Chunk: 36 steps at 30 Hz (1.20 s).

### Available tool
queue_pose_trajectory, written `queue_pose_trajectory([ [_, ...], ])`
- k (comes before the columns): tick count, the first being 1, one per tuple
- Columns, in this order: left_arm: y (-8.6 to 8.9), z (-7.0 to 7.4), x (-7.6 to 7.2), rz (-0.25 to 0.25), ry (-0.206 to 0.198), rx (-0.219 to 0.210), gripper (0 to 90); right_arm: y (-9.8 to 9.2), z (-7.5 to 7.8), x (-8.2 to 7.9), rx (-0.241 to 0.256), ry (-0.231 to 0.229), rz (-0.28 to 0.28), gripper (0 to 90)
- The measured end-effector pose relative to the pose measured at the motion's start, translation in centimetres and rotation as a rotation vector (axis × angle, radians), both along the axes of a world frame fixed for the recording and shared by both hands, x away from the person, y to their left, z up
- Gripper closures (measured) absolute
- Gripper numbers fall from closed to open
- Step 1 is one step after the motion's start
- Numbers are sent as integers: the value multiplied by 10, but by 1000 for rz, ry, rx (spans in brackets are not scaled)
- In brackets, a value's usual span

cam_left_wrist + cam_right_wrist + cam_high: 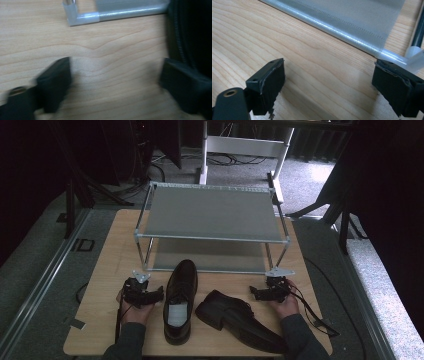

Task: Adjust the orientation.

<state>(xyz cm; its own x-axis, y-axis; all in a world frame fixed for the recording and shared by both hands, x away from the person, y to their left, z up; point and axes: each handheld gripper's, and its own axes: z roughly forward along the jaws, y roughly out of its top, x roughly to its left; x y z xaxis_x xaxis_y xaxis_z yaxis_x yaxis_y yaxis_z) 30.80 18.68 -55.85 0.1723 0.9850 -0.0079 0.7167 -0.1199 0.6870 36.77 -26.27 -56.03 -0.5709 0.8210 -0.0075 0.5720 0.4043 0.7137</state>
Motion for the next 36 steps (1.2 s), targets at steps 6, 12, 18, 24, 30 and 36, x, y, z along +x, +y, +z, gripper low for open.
queue_pose_trajectory([
  [6, 1, 19, -13, -67, 3, -34, 433, -1, 0, -1, 4, -3, -3, 130],
  [12, -3, 52, -42, -166, -101, -126, 442, -1, 0, -1, 4, -4, -4, 131],
  [18, -11, 79, -66, -272, -161, -199, 441, -1, 0, -1, 6, -4, -6, 132],
  [24, -32, 76, -72, -384, -122, -137, 425, -1, 0, -1, 6, -4, -6, 134],
  [30, -49, 60, -65, -381, -74, -4, 489, -1, 0, -1, 6, -3, -6, 134],
  [36, -52, 59, -62, -298, -124, 62, 737, -2, 0, -1, 5, -4, -6, 136],
])
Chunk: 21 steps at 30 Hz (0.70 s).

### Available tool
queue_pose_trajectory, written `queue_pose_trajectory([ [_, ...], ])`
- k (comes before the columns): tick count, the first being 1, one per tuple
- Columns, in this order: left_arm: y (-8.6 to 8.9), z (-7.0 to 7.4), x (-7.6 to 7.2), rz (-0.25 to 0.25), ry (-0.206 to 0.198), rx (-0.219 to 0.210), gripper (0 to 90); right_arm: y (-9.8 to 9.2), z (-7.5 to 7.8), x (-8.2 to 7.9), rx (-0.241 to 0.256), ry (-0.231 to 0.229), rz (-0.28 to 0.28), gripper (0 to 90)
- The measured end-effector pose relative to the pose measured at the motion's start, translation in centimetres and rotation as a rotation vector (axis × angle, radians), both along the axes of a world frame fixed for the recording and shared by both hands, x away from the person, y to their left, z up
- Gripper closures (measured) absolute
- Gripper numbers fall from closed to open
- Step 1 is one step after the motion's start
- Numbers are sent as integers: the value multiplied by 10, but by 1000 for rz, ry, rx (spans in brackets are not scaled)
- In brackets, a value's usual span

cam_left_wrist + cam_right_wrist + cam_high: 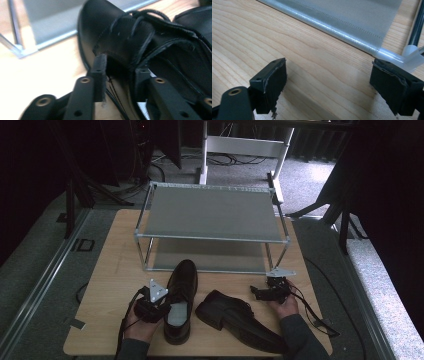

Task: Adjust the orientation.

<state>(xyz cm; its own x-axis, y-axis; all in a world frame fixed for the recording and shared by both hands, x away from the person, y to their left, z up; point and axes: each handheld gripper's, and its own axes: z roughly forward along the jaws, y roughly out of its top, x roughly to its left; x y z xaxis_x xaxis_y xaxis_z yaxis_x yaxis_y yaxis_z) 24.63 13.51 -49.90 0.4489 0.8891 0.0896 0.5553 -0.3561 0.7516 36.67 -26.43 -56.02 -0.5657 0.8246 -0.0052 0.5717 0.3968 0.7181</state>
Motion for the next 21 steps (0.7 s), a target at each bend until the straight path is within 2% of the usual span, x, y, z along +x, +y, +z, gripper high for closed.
queue_pose_trajectory([
  [1, 0, 0, 0, 15, -18, 12, 762, 0, 0, 0, 0, 0, 0, 136],
  [7, 6, 4, 5, 90, -85, 6, 807, 0, 0, 0, 0, 0, -1, 137],
  [9, 10, 6, 8, 119, -104, -15, 811, 0, 0, 0, 0, 0, -1, 137],
  [13, 17, 8, 17, 157, -94, -21, 808, 0, 0, 0, 0, 0, 0, 137],
  [15, 19, 6, 18, 177, -95, -7, 806, 0, 0, 0, 0, 0, 0, 137],
  [17, 20, 1, 19, 205, -90, 3, 804, 0, 0, 0, 0, 0, 0, 137],
  [21, 24, -4, 13, 247, -91, -14, 794, 0, 0, 0, 0, 0, -1, 138],
])
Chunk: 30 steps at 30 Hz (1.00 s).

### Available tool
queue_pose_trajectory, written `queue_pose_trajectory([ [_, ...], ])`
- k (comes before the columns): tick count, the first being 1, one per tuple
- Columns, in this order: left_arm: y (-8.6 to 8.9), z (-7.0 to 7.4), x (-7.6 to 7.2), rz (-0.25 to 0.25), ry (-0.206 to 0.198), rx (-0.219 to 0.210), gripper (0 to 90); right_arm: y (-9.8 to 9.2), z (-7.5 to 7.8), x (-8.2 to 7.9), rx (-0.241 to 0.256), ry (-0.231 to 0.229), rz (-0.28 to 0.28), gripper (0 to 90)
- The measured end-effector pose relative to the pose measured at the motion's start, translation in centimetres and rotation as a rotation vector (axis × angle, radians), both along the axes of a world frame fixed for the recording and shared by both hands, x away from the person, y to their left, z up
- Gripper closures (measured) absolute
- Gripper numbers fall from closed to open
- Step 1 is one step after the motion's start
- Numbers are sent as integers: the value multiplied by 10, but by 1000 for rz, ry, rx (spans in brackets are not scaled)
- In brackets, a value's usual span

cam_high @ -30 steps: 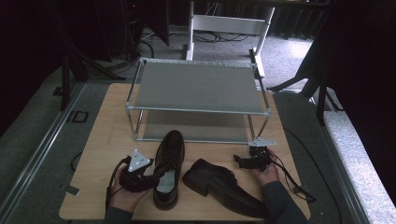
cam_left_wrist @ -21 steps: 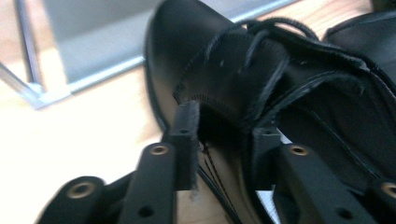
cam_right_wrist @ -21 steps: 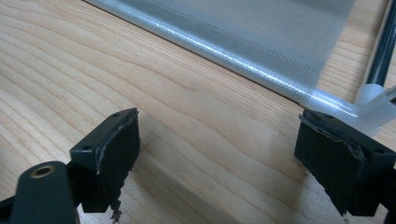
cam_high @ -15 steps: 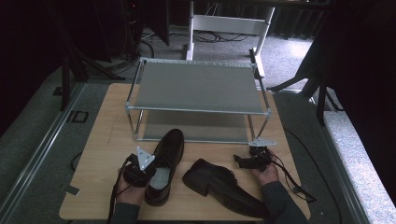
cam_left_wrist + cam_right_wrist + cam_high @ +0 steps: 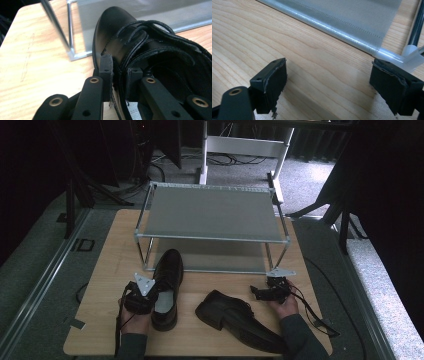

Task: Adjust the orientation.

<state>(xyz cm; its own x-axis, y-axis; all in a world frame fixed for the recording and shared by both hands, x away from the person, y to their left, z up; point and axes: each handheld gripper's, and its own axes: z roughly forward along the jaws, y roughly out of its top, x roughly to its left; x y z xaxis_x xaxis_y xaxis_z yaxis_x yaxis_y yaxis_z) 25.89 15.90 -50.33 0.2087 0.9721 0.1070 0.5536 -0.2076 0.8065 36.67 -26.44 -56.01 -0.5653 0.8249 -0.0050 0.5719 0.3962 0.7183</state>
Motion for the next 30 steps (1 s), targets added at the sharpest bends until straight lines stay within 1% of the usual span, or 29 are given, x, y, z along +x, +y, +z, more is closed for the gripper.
queue_pose_trajectory([
  [1, 0, -1, -1, 4, -2, 4, 783, 0, 0, 0, 0, 0, 0, 138],
  [3, 3, -2, -4, -6, 0, -23, 736, 0, 0, 0, 0, 0, 0, 139],
  [4, 6, -1, -6, -2, -5, -45, 682, 0, 0, 0, 0, 0, 0, 139],
  [5, 9, 1, -9, -11, -17, -60, 594, 0, 0, 0, 0, 0, -1, 139],
  [6, 11, 3, -12, -22, -22, -67, 565, 0, 0, 0, 0, -1, 0, 139],
  [8, 14, 8, -20, -61, -33, -77, 511, 0, 0, 0, 0, 0, -1, 139],
  [10, 16, 12, -28, -87, -50, -88, 490, 0, 0, 0, 0, 0, 0, 139],
  [12, 20, 16, -35, -99, -71, -96, 479, 0, 0, 0, 0, -1, -1, 140],
  [13, 20, 16, -35, -99, -71, -96, 478, 0, 0, 0, 0, -1, -1, 140],
  [14, 23, 17, -42, -96, -93, -94, 478, 0, 0, 0, -1, -1, -1, 142],
  [15, 24, 18, -45, -93, -109, -94, 479, 0, 0, -1, 4, -8, 8, 189],
  [16, 26, 17, -48, -87, -123, -92, 481, 0, 0, -1, 7, -12, 9, 219],
  [17, 28, 17, -50, -80, -132, -90, 482, -1, 1, -2, 10, -14, 3, 244],
  [18, 30, 15, -51, -76, -134, -90, 484, -1, 1, -3, 11, -14, 2, 301],
  [19, 32, 13, -51, -72, -130, -93, 485, -1, 3, -4, 8, -10, 3, 373],
  [21, 36, 8, -50, -57, -103, -87, 485, -3, 6, -5, 6, 10, -7, 437],
  [22, 38, 5, -50, -54, -92, -95, 485, -4, 8, -6, 18, 23, -5, 464],
  [24, 41, 2, -50, -49, -78, -116, 485, -6, 11, -10, 45, 39, 15, 462],
  [25, 43, 2, -50, -48, -72, -129, 485, -7, 14, -13, 57, 44, 33, 452],
  [27, 45, 4, -51, -55, -71, -156, 485, -7, 21, -20, 82, 48, 64, 458],
  [29, 44, 8, -52, -77, -67, -183, 485, -7, 27, -27, 79, 41, 93, 458],
  [30, 43, 10, -52, -86, -63, -186, 485, -7, 30, -31, 77, 46, 108, 457],
])
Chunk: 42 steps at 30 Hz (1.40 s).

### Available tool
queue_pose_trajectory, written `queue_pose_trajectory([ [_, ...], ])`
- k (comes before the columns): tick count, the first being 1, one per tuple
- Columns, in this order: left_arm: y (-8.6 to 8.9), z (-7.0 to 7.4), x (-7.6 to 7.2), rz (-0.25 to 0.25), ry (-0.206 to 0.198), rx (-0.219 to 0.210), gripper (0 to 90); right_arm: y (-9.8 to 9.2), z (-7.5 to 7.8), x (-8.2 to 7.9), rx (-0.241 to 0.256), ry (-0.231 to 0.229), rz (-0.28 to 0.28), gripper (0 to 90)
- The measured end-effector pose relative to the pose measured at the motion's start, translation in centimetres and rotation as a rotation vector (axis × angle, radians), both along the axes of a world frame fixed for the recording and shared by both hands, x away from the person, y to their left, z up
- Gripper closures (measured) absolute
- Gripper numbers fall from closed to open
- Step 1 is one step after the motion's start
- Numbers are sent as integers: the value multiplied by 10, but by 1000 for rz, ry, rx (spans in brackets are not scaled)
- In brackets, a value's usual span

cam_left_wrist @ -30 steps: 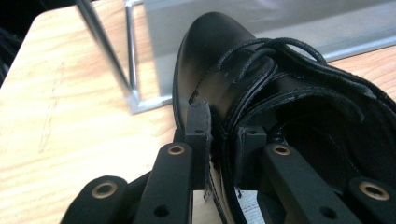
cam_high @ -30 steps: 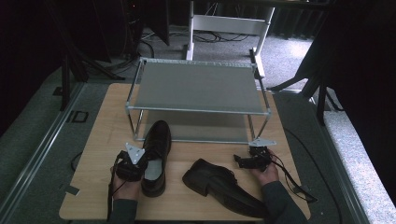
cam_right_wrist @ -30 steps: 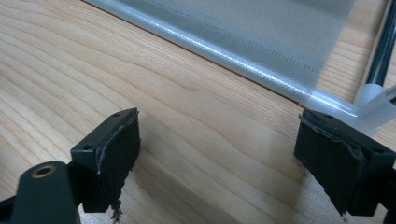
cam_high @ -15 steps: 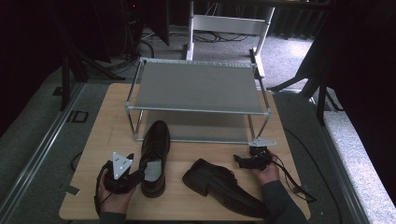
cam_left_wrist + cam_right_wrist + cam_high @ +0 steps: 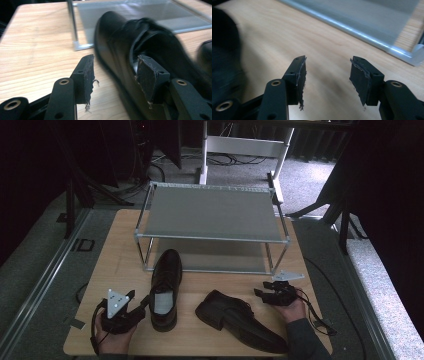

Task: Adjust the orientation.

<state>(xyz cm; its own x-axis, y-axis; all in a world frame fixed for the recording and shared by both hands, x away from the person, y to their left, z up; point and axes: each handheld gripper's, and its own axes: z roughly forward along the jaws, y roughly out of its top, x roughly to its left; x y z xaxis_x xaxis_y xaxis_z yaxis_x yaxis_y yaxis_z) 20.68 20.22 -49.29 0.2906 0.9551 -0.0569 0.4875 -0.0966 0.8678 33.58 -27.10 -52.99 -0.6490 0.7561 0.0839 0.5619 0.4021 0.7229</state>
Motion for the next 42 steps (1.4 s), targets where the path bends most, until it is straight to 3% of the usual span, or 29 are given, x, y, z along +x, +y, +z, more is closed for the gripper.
queue_pose_trajectory([
  [6, -15, 20, -1, -84, -5, -23, 497, 8, 13, -21, 3, 22, 117, 463],
  [8, -20, 24, 0, -96, -12, -26, 497, 10, 14, -23, 3, 22, 127, 464],
  [10, -35, 35, 0, -151, -14, -16, 498, 14, 17, -27, 15, 35, 161, 471],
  [14, -61, 40, 3, -224, 0, -1, 514, 19, 19, -28, 29, 53, 202, 500],
  [23, -112, 28, 6, -368, 57, -5, 573, 21, 24, -32, 64, 64, 261, 566],
  [29, -139, 16, 6, -450, 92, 25, 607, 22, 27, -36, 75, 58, 282, 582],
  [33, -145, 2, 11, -469, 135, 7, 648, 20, 29, -39, 90, 56, 289, 582],
  [35, -147, 0, 9, -472, 115, 17, 643, 19, 29, -40, 97, 57, 294, 585],
  [42, -144, 0, 8, -485, 123, 19, 647, 18, 29, -44, 122, 66, 307, 611],
])
